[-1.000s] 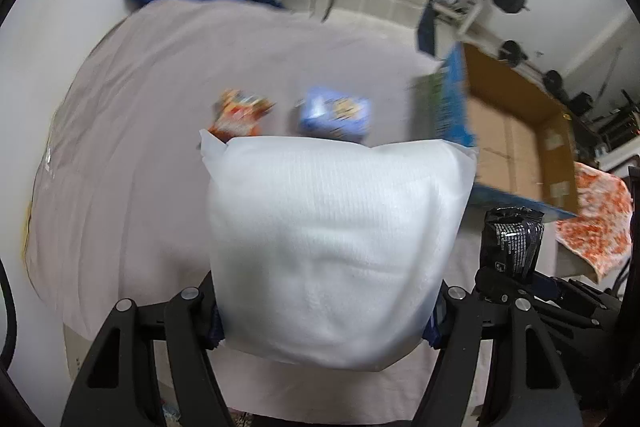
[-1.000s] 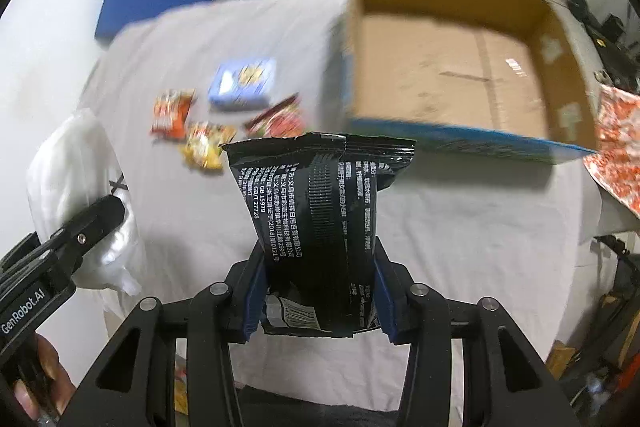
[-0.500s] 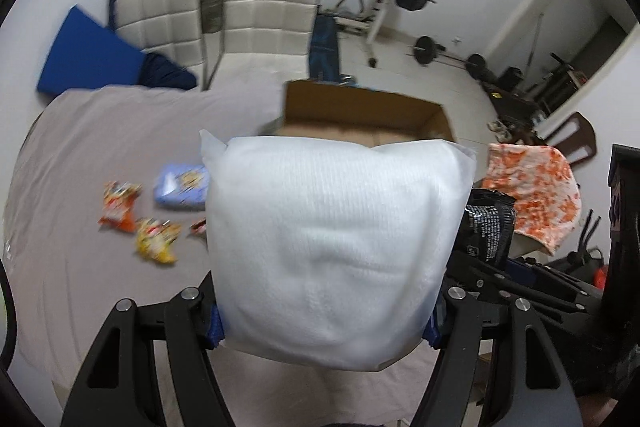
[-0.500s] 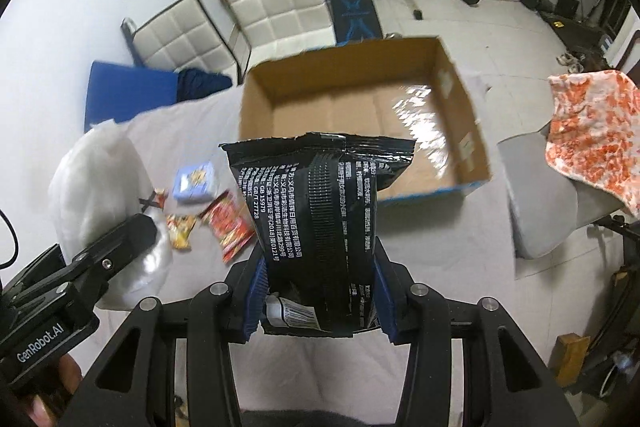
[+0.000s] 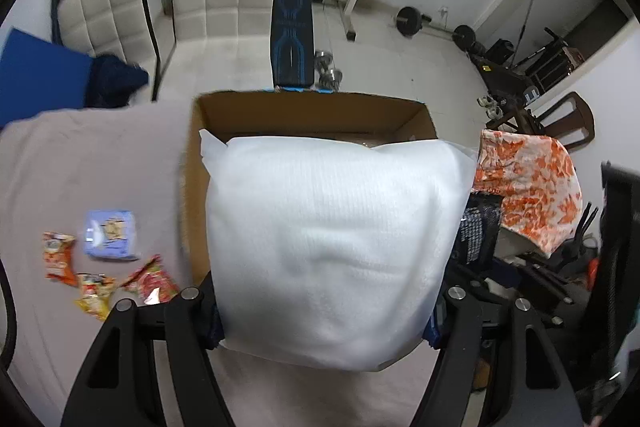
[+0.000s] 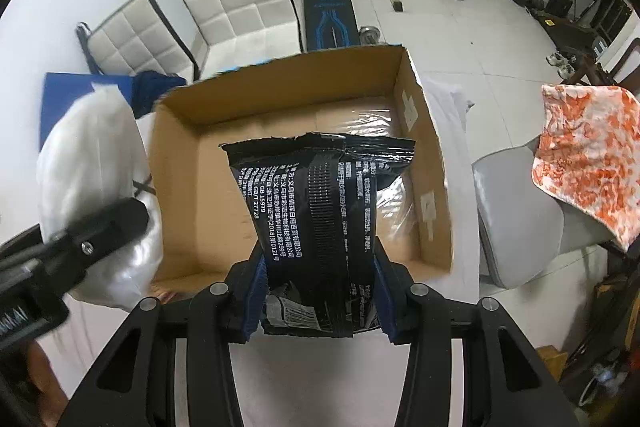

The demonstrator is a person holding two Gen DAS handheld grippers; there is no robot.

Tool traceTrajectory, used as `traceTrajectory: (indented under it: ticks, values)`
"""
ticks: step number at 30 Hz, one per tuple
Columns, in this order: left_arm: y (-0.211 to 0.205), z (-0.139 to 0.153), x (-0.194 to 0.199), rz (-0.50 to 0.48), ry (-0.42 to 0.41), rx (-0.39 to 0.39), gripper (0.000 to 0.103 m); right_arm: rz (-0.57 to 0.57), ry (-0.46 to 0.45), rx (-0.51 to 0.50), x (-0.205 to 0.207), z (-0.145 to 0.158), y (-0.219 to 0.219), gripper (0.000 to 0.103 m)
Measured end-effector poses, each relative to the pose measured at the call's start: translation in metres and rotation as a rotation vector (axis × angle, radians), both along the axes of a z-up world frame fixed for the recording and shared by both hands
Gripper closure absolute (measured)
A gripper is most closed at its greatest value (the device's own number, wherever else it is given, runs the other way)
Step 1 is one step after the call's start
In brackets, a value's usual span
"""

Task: Organize snacks
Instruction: 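Carry both packs into the box and open both tools to release them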

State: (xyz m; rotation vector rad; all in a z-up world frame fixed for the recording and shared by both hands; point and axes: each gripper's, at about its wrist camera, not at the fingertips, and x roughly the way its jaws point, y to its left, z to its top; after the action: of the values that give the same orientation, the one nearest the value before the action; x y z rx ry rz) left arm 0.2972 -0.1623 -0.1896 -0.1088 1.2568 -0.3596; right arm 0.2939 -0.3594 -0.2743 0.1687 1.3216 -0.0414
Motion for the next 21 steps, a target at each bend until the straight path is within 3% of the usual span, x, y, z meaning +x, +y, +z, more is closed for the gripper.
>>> traceTrajectory:
  ticks: [9,16,21]
  values:
    - [-0.034,-0.083,0.086,0.026,0.226,-0.034,0.034,0.022,0.128,0.003,0.080,-0.081,-0.032,0.054]
    - [-0.055,-0.148,0.126,0.020,0.374,-0.015,0.034,0.072,0.187,-0.032,0.134,-0.128,-0.039,0.054]
    - [-0.071,-0.174,0.139,-0.008,0.430,-0.012,0.034,0.102,0.218,-0.066,0.157,-0.150,-0.040,0.053]
